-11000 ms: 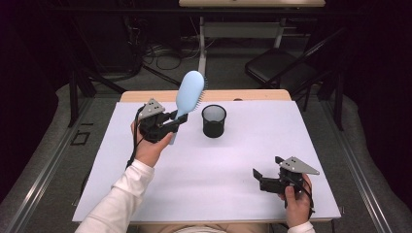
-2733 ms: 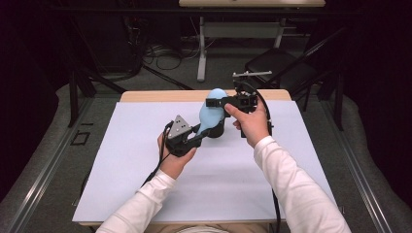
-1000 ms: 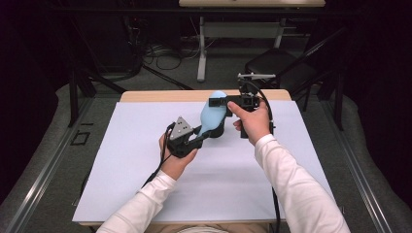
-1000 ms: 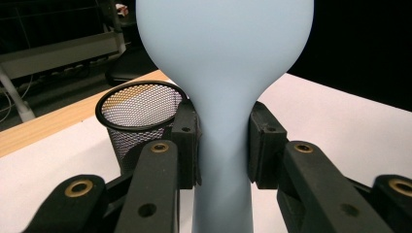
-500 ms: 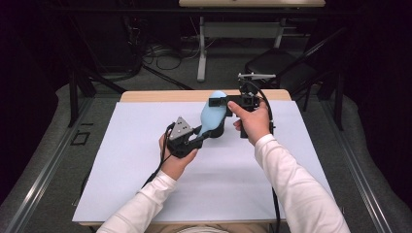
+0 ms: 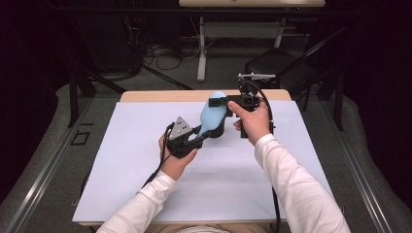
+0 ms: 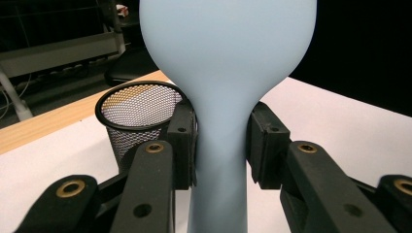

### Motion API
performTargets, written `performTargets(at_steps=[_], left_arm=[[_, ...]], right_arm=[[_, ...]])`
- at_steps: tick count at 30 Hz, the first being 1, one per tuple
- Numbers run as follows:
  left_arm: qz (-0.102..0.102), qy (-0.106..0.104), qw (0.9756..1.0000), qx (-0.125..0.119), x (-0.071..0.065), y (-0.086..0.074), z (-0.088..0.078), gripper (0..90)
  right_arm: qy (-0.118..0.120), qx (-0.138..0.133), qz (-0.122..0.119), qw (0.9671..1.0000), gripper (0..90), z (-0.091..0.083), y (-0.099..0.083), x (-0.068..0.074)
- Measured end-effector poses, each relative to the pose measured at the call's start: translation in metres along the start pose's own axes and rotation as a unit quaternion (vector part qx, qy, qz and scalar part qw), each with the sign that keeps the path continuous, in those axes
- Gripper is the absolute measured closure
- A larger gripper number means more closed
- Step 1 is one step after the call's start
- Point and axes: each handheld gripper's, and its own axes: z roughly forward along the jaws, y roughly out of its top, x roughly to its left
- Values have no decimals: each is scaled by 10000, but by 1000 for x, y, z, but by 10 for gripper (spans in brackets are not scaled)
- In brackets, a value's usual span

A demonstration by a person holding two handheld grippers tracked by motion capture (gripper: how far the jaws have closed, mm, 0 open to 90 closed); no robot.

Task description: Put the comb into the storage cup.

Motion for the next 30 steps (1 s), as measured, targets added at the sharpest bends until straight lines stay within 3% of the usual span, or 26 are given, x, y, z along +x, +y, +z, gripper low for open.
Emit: performTargets(at_steps=[20,30], left_arm=[[-88,-16,10000,-3,3,-1,1,561],[-240,-8,9997,-23,5,0,0,499]], right_arm=[[-57,-62,-35,10000,502,-4,2,-4],[-143,-136,-5,9998,501,-10,4,-9]])
